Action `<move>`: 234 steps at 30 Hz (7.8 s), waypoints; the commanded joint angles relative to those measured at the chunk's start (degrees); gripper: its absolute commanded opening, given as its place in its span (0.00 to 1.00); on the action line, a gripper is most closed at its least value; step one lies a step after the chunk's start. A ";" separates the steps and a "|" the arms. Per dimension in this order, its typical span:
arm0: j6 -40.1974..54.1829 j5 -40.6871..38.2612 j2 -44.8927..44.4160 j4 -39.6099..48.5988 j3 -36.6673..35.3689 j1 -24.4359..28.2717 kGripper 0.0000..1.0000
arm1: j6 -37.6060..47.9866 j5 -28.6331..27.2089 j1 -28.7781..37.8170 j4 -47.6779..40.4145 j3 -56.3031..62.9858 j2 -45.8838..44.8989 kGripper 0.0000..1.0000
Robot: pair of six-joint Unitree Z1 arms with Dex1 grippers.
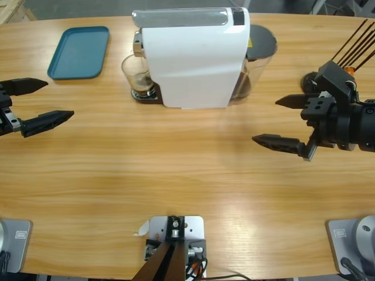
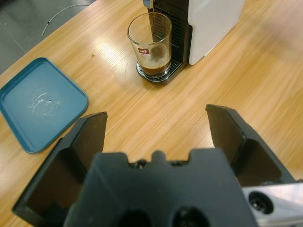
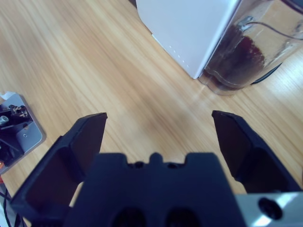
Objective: Pour coffee
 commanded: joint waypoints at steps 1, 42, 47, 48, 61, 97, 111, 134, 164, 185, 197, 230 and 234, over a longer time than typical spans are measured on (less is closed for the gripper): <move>0.17 0.20 -0.24 -0.52 2.01 -0.65 0.90 | 0.09 -0.32 0.68 -0.72 2.23 -0.72 0.99; 0.17 0.01 0.27 -0.52 2.01 -0.65 0.90 | 0.09 -0.28 0.68 -0.96 2.32 -0.55 0.99; 0.17 -0.13 0.62 -0.61 2.01 -0.65 0.90 | 0.09 -0.14 0.68 -1.09 2.23 -0.09 0.99; 0.19 -0.13 0.65 -0.64 2.01 -0.65 0.90 | 0.09 -0.14 0.68 -1.17 2.23 0.03 0.99; 0.26 -0.57 1.18 -1.05 2.01 -0.65 0.90 | 0.09 -0.14 0.68 -1.60 2.39 -0.02 0.99; 0.89 -0.50 4.99 -3.26 0.62 -0.65 0.90 | 1.37 -0.76 0.68 -2.49 2.43 0.51 1.00; 3.21 -1.10 33.47 -28.08 -1.33 -0.65 0.90 | 1.58 -0.67 0.68 -2.83 2.15 1.21 1.00; 0.74 -8.74 49.52 -45.63 -5.15 -0.65 0.91 | 1.58 -1.46 0.68 -2.91 1.88 2.48 1.00; 1.67 -9.71 52.31 -48.32 -5.66 0.70 0.10 | 1.58 -1.37 0.68 -2.95 1.58 3.67 1.00; 1.58 -4.12 46.14 -50.44 -0.79 6.96 0.10 | 1.58 -1.11 0.68 -2.98 1.62 3.62 1.00; -0.58 4.30 40.73 -48.46 -1.88 20.67 0.10 | 1.58 -0.99 0.68 -3.00 1.79 2.65 1.00; -9.41 1.63 54.79 -46.65 -10.98 26.31 0.22 | 1.57 0.44 0.68 -3.09 1.97 2.69 1.00; -9.41 1.66 54.88 -45.87 -11.74 26.33 0.22 | 1.58 0.38 0.68 -3.09 1.97 2.62 1.00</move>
